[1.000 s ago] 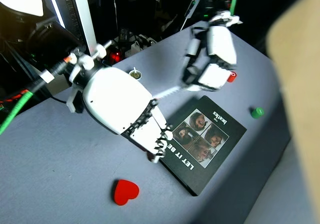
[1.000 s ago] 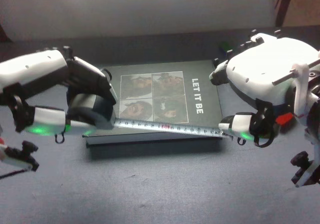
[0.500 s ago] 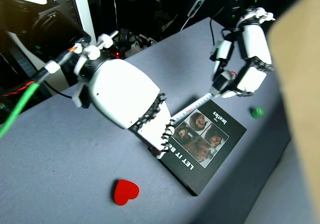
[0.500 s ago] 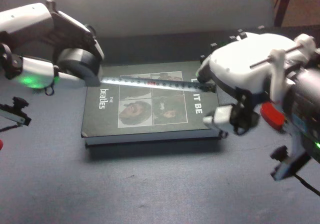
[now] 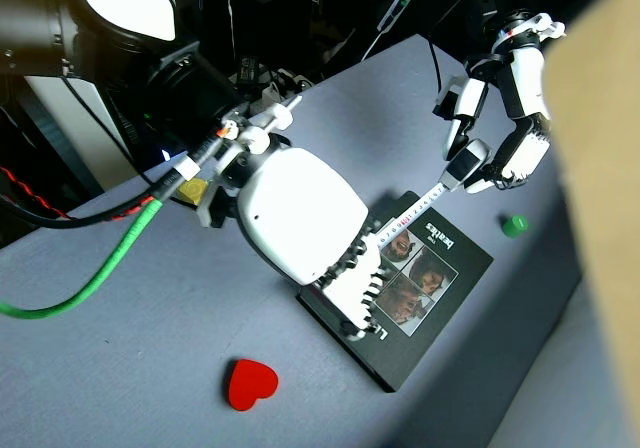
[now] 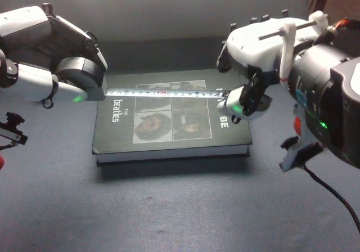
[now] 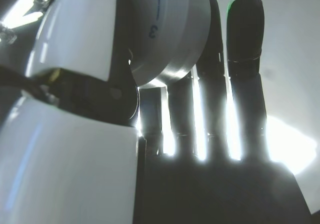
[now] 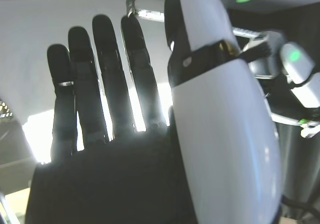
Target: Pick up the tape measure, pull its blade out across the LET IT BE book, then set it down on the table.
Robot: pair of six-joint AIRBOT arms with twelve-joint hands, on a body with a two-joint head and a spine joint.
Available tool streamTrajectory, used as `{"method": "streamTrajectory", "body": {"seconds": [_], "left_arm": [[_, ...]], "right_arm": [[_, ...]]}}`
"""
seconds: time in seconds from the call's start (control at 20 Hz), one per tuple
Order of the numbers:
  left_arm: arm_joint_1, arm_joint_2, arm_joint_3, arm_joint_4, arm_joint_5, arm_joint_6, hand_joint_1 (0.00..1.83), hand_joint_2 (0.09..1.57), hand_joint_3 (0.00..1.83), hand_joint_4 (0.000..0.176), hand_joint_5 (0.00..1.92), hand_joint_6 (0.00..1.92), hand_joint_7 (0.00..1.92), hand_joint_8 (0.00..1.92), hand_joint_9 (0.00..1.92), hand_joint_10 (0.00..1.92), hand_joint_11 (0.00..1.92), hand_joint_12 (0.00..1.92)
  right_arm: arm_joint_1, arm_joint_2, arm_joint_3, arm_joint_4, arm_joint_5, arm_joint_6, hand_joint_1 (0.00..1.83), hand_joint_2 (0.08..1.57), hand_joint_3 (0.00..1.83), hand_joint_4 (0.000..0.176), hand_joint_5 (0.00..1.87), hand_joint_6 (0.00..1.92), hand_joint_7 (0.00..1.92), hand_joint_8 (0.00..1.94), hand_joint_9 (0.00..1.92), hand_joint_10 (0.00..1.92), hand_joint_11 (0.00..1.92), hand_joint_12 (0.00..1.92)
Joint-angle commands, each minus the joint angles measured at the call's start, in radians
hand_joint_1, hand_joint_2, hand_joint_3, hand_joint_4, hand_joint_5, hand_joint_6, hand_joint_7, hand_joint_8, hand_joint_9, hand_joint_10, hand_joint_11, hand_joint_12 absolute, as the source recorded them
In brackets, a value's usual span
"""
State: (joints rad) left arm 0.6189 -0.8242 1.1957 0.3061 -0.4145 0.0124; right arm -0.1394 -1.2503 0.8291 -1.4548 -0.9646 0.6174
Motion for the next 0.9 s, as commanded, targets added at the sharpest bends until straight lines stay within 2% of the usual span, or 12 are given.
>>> {"method": "streamTrajectory", "body": {"seconds": [0.0,0.35,0.55,0.85], "left_arm": [[-0.016,0.006,0.0,-0.034,-0.102,-0.014,1.39,1.08,0.0,0.0,0.99,0.76,1.12,0.81,0.92,1.24,0.81,1.27],[-0.021,0.007,-0.006,-0.073,-0.074,-0.018,1.38,1.09,0.0,0.0,0.99,0.73,1.09,0.85,0.92,1.26,0.8,1.26],[-0.024,0.008,-0.009,-0.087,-0.059,-0.018,1.38,1.09,0.0,0.0,0.97,0.76,1.09,0.86,0.92,1.27,0.8,1.26],[-0.026,0.007,-0.01,-0.092,-0.057,-0.018,1.39,1.08,0.0,0.0,1.03,0.69,1.11,0.81,0.93,1.25,0.82,1.26]], "right_arm": [[0.014,-0.003,0.004,-0.075,0.003,0.009,0.91,1.08,0.0,0.0,0.64,0.01,0.66,0.01,0.58,0.02,0.15,1.0],[0.02,-0.035,0.028,-0.075,0.04,-0.019,0.91,1.06,0.0,0.0,0.64,0.01,0.66,0.0,0.58,0.02,0.17,1.0],[0.016,-0.065,0.063,-0.074,0.037,-0.012,0.91,1.06,0.0,0.0,0.64,0.01,0.67,0.01,0.57,0.01,0.16,1.0],[0.024,-0.072,0.077,-0.074,0.042,-0.002,0.91,1.06,0.0,0.0,0.64,0.01,0.67,0.01,0.58,0.01,0.16,0.99]]}}
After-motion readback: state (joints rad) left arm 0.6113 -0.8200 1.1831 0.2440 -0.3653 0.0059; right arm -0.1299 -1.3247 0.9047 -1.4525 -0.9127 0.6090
